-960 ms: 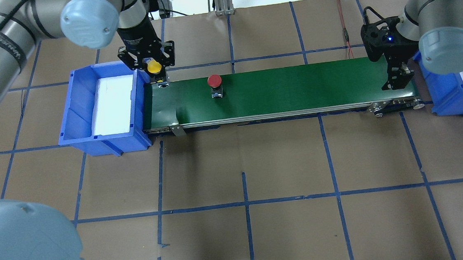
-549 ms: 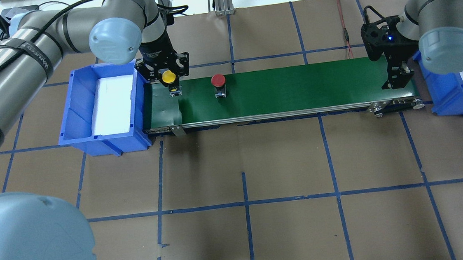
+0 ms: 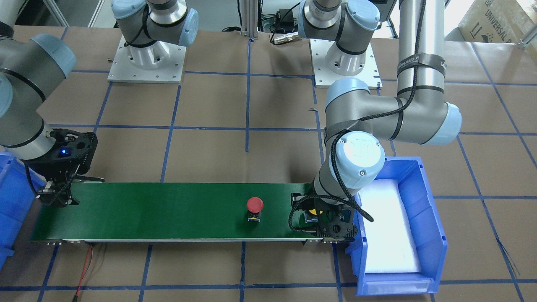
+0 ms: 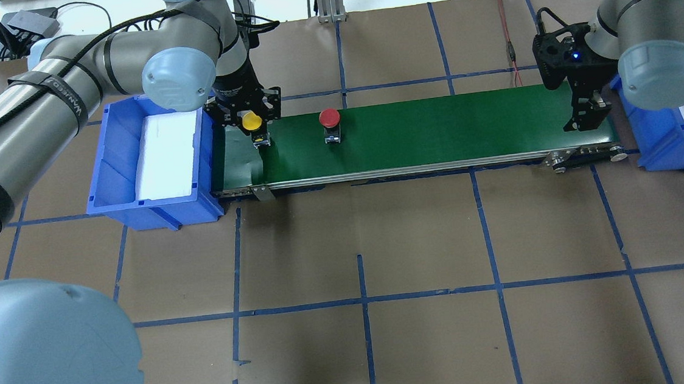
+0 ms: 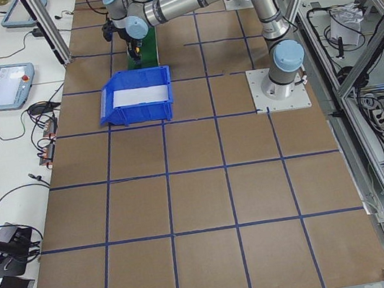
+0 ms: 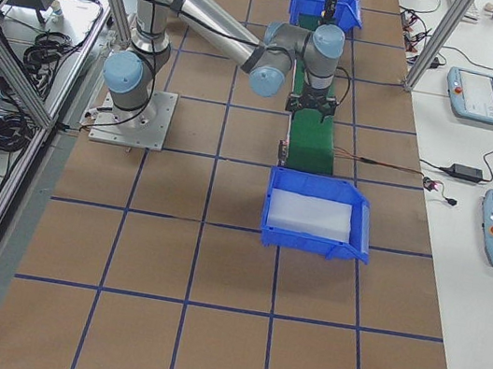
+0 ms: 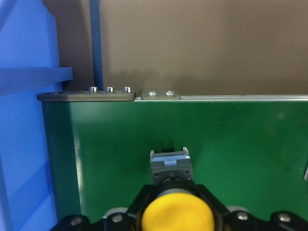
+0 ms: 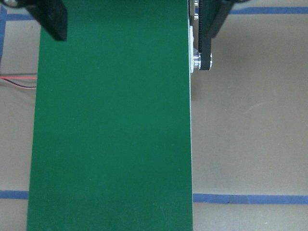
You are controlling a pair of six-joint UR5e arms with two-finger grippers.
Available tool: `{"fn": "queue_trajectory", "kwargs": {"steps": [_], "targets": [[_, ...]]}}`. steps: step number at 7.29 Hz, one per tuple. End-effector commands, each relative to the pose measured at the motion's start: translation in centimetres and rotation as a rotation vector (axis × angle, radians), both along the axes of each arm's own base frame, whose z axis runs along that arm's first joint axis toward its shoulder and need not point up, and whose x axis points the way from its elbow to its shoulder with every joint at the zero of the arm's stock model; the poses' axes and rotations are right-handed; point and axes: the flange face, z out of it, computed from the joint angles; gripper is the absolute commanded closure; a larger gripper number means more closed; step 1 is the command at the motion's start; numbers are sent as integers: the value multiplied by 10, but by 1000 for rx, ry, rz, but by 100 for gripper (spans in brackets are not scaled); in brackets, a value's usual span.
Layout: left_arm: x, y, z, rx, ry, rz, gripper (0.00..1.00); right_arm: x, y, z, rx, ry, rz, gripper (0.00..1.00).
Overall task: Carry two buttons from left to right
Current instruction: 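Open the left gripper and raise it away from the belt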
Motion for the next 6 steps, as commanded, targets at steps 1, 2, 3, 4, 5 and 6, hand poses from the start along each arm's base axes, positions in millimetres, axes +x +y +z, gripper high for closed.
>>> {"fn": "queue_trajectory", "kwargs": {"steps": [1,2,3,4,5,6], "targets": [[4,-5,9,-19,-3,9,0,1,0,-3,10,-5,0,0],[5,-6,16,-28,0,11,0,1,0,-2,9,-4,-2,0],[8,-9,29,-48,12,19,0,1,0,-2,9,-3,0,0],[18,-19,47,-56,13,35,0,1,0,-2,9,-5,-2,0],[20,-22,71,-56,10,35,0,1,0,-2,9,-5,-2,0],[27,-21,93,-77,9,31,0,1,1,-3,12,-6,-2,0]]}}
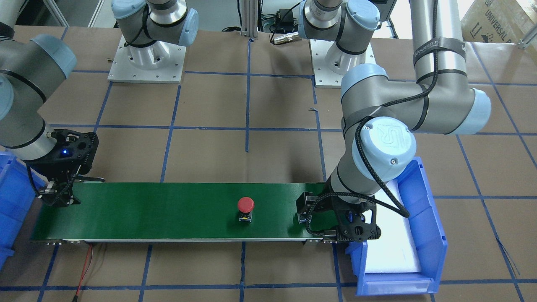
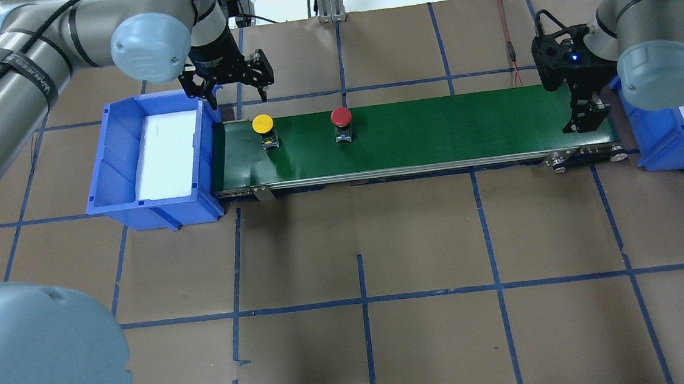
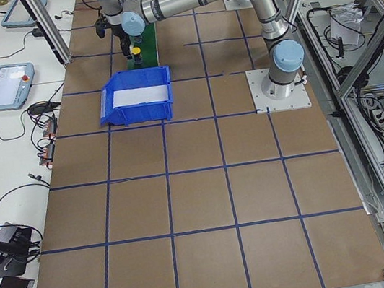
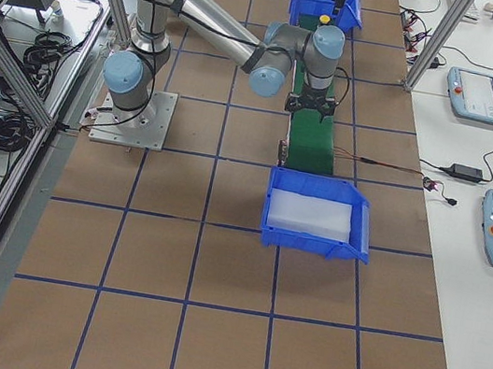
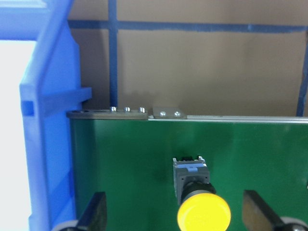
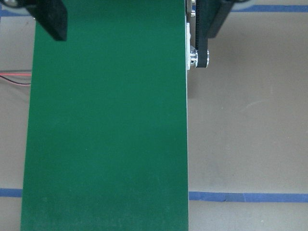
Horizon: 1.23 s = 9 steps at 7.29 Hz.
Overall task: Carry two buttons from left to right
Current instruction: 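Open the left gripper and raise it away from the belt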
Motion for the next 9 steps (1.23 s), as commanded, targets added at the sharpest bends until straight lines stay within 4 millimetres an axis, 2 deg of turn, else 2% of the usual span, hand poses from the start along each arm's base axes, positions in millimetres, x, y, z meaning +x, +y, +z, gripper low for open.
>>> {"fn": "queue_trajectory", "kwargs": {"steps": [1,2,3,4,5,6,7,9], "targets": [[23,14,52,-20,-9,0,0,0,0,-1,2,-1,0,0],[68,23,78,1,-23,-1,0,0,0,-2,5,-2,-2,0],[79,55,106,51,-18,16,0,-1,-2,-5,10,-1,0,0],[88,75,136,35,-24,20,0,-1,-4,-3,4,0,0,0],[80,85,148,15,-19,21,0,-1,-5,-1,1,0,0,0],[62,94,162,-13,-17,-11,0,-1,-5,0,-2,2,-2,0],[48,106,161,-1,-27,-42,0,-1,-5,0,-2,2,-2,0],[45,99,145,23,-25,-55,0,-3,-7,-2,0,0,-2,0]]}}
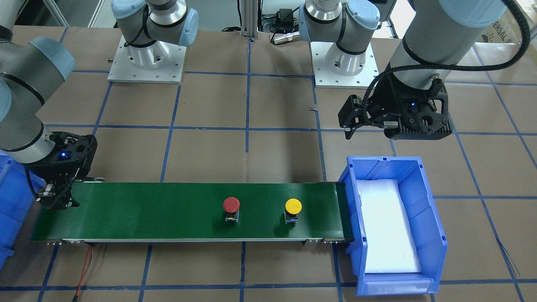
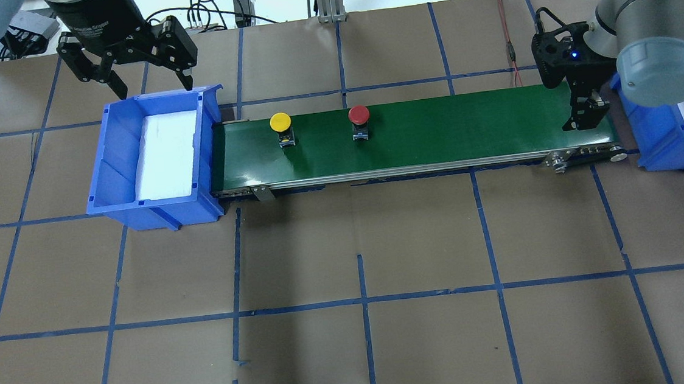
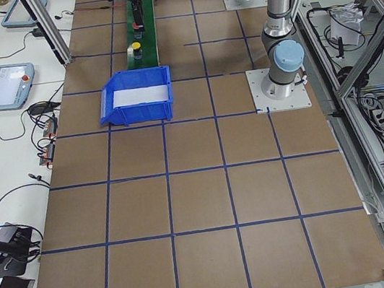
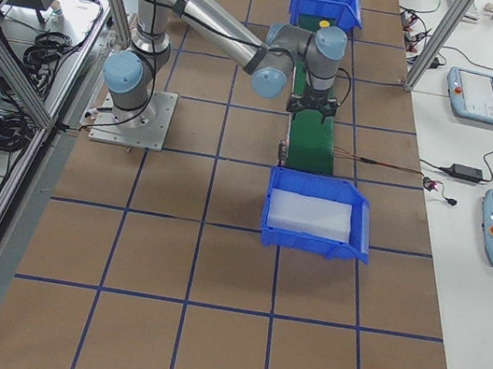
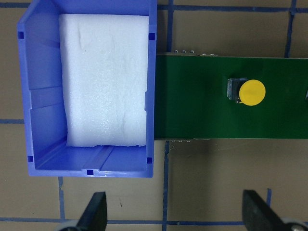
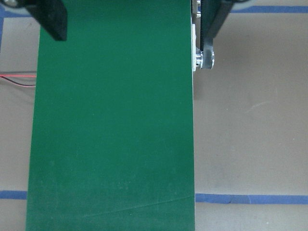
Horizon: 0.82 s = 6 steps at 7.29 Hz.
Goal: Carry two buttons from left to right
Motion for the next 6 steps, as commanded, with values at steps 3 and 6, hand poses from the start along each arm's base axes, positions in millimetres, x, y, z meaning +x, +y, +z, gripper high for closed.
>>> {"fn": "queue_trajectory", "kwargs": {"steps": [3,6], "targets": [[1,6,-2,11,-10,-6,0,-3,-7,7,-16,3,2,0],[2,4,-7,14,-18,-6,0,-9,-30,-1,-14,3,8,0]]}}
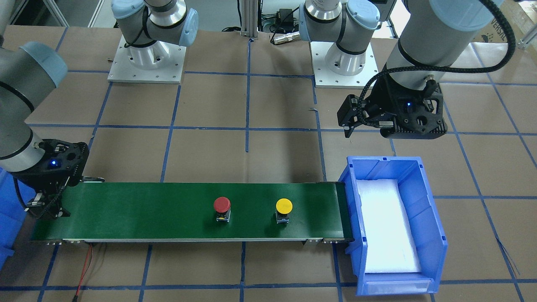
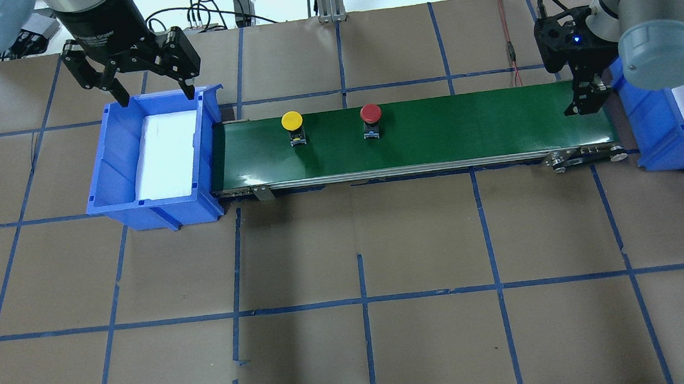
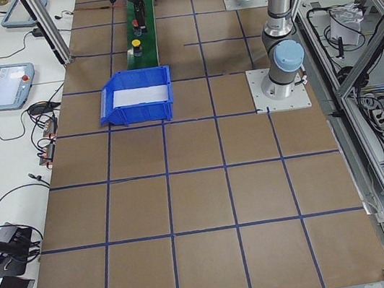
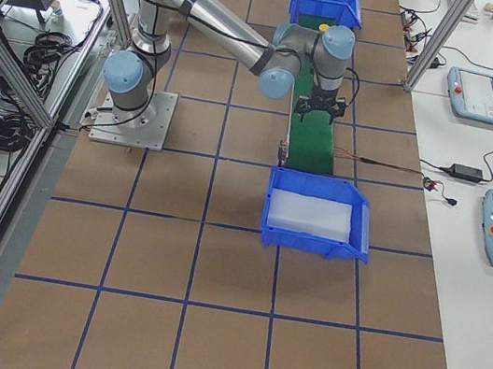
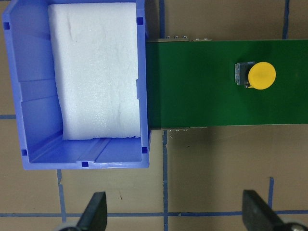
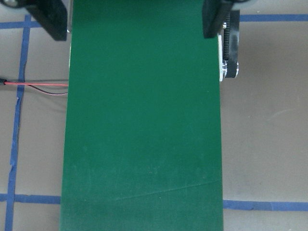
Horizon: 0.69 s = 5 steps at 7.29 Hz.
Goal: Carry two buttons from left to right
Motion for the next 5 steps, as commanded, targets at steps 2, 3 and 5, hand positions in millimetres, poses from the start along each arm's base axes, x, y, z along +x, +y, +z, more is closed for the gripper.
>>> {"fn": "queue_trajectory", "kwargs": {"steps": [2,3,5], "targets": [[0,0,-2,5,-3,0,0,-2,-7,-12,18,-3,4,0],[3,-1,-2,5,-3,4,0,-2,-8,-8,9,-2,1,0],[3,0,-6,5,0,5,0,-2,-8,-8,8,-1,0,0]]}}
